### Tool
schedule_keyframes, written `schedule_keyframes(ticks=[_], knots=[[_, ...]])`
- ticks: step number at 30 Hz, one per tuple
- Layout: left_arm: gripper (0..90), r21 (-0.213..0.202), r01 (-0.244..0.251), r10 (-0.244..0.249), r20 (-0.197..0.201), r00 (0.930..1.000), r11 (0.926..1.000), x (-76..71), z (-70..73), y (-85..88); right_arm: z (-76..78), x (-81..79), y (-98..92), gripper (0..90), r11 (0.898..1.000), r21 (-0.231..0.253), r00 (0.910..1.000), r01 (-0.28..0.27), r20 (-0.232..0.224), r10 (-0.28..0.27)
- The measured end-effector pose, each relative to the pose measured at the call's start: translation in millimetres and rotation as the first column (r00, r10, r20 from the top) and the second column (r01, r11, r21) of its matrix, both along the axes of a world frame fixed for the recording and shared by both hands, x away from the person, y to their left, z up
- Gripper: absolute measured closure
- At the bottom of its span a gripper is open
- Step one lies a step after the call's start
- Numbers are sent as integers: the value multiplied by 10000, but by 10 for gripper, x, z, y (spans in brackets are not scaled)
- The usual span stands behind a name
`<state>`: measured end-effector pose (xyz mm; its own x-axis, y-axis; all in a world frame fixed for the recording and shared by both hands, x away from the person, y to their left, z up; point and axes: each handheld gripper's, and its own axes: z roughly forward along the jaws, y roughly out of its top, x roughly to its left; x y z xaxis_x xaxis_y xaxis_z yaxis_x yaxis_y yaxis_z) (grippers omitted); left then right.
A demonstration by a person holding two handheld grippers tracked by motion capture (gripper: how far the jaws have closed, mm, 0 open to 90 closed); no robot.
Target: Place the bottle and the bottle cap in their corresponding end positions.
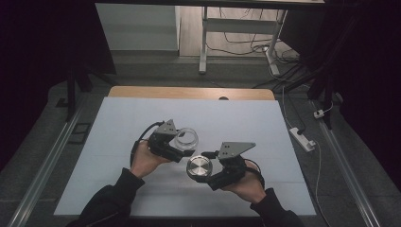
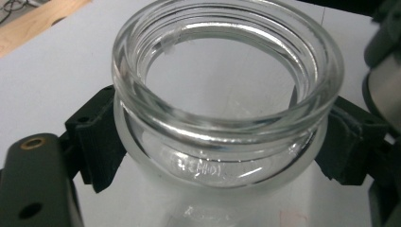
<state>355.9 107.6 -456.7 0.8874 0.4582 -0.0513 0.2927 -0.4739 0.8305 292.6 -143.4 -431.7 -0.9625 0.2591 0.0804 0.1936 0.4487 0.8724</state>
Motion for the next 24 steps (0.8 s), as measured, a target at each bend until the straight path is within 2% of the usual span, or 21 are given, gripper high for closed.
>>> schedule_keyframes(ticks=[11, 24], knots=[[156, -63, 18, -17, 146, 9999, 10000, 128, -38, -109, -149, -41, -38, 200, 9999, -77, 9998, 125, -125, -126], [156, -159, -110, 115, 293, 9995, 9998, 265, -111, -176, -343, -45, 33, 200, 9993, -318, 9998, 172, -60, -174]])
